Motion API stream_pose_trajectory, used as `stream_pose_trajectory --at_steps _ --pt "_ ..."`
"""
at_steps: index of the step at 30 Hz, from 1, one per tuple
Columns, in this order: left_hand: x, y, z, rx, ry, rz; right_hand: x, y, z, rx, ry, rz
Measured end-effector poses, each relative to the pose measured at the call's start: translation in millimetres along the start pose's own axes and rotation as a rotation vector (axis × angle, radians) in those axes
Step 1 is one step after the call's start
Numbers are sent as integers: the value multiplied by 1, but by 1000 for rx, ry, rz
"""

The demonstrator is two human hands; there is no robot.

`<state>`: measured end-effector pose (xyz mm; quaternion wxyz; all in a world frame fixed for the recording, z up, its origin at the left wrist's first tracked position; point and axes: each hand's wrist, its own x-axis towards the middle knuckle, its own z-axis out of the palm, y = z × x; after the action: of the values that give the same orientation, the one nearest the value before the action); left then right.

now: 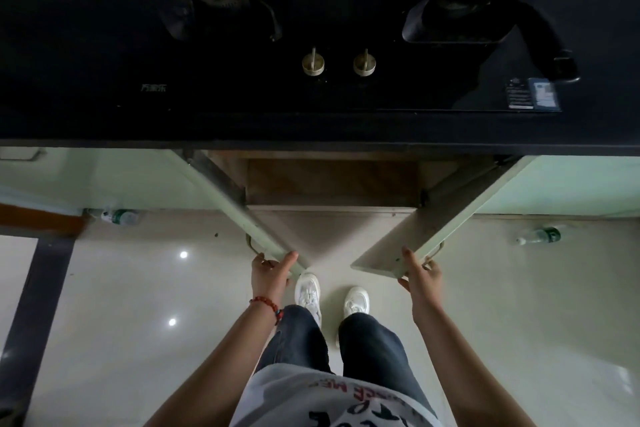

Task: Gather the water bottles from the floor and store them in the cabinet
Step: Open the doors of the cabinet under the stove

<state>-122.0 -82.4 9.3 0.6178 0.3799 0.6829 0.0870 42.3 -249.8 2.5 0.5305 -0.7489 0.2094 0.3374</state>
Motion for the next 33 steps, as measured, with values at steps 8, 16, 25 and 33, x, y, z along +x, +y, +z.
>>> stream_pose_trajectory --at_steps 8,16,25,33 --pt "-25 -16 -11 114 233 129 -15 15 -43 -189 105 -157" --pt "-48 -46 -58 308 412 244 -23 22 -106 -361 119 -209" --pt "-55 -57 -115 412 504 270 -30 26 -167 -495 297 -332" --pt "-47 -67 -162 490 509 363 -45 28 -186 -559 377 -304"
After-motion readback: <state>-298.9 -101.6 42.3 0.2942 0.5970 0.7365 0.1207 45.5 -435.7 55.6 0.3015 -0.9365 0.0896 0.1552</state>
